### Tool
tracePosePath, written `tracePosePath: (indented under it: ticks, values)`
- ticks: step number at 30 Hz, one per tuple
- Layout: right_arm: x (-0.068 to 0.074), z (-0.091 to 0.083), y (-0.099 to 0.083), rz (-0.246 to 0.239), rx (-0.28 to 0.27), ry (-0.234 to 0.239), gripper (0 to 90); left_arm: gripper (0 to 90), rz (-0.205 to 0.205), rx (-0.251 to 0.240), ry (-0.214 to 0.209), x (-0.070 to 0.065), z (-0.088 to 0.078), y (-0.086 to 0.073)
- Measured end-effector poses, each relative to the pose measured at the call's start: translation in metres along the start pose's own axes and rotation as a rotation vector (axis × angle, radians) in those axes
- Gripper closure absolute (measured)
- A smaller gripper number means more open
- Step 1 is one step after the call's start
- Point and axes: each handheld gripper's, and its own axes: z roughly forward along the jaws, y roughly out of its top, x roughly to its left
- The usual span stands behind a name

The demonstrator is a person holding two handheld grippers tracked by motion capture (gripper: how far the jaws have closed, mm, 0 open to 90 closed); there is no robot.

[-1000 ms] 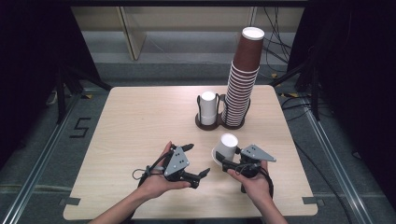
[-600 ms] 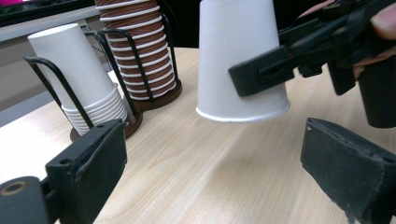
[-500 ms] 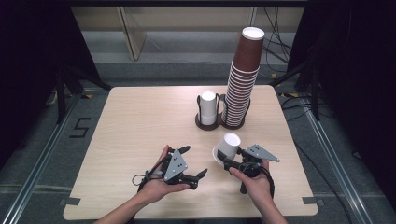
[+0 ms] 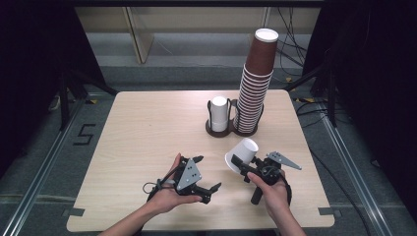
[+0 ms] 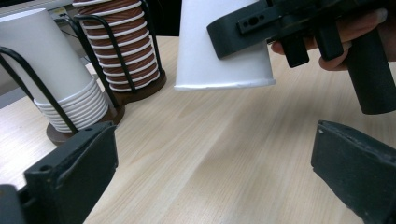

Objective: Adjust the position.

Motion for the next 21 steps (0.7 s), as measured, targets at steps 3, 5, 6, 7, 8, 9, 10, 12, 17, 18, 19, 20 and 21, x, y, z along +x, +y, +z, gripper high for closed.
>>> tracePosePath:
  ticks: [3, 5, 6, 7, 8, 9, 10, 12, 17, 18, 19, 20, 21]
  values:
    - [-0.002, -0.001, 0.000, 0.039, -0.002, 0.021, 32.2, 0.0, 0.004, -0.007, -0.009, -0.002, 0.002, 0.002]
    - [-0.003, -0.001, 0.000, 0.061, -0.002, 0.027, 32.1, 0.0, 0.007, -0.010, -0.013, -0.003, 0.004, 0.003]
    - [-0.003, -0.001, 0.000, 0.060, 0.001, 0.026, 32.0, 0.0, 0.005, -0.013, -0.015, -0.003, 0.005, 0.004]
    - [-0.002, -0.002, 0.000, 0.076, 0.004, 0.042, 32.0, 0.0, 0.004, -0.013, -0.018, -0.002, 0.006, 0.006]
    - [-0.002, -0.002, 0.000, 0.093, 0.009, 0.048, 32.0, 0.0, 0.002, -0.021, -0.019, -0.002, 0.007, 0.007]
    - [-0.002, -0.003, -0.001, 0.111, 0.009, 0.060, 32.0, 0.0, -0.001, -0.026, -0.026, -0.002, 0.009, 0.008]
    - [0.000, -0.004, -0.001, 0.138, 0.015, 0.074, 32.0, 0.1, 0.000, -0.022, -0.035, -0.002, 0.010, 0.010]
    - [0.001, -0.005, -0.002, 0.156, 0.013, 0.104, 32.0, 0.0, 0.002, -0.020, -0.054, -0.003, 0.014, 0.012]
    - [0.002, -0.004, -0.002, 0.187, 0.012, 0.129, 32.0, 0.0, 0.037, -0.006, -0.076, -0.005, 0.027, 0.017]
    - [0.004, -0.005, -0.003, 0.227, 0.020, 0.143, 32.1, 0.0, 0.041, -0.001, -0.075, -0.006, 0.030, 0.018]
    - [0.000, -0.004, -0.004, 0.192, 0.008, 0.141, 32.1, 0.0, 0.034, 0.004, -0.065, -0.006, 0.034, 0.021]
    - [0.000, -0.004, -0.004, 0.192, 0.008, 0.141, 32.1, 0.1, 0.034, 0.004, -0.065, -0.006, 0.034, 0.021]
    - [0.000, -0.004, -0.004, 0.196, 0.013, 0.141, 32.1, 0.1, 0.033, 0.006, -0.070, -0.006, 0.035, 0.023]
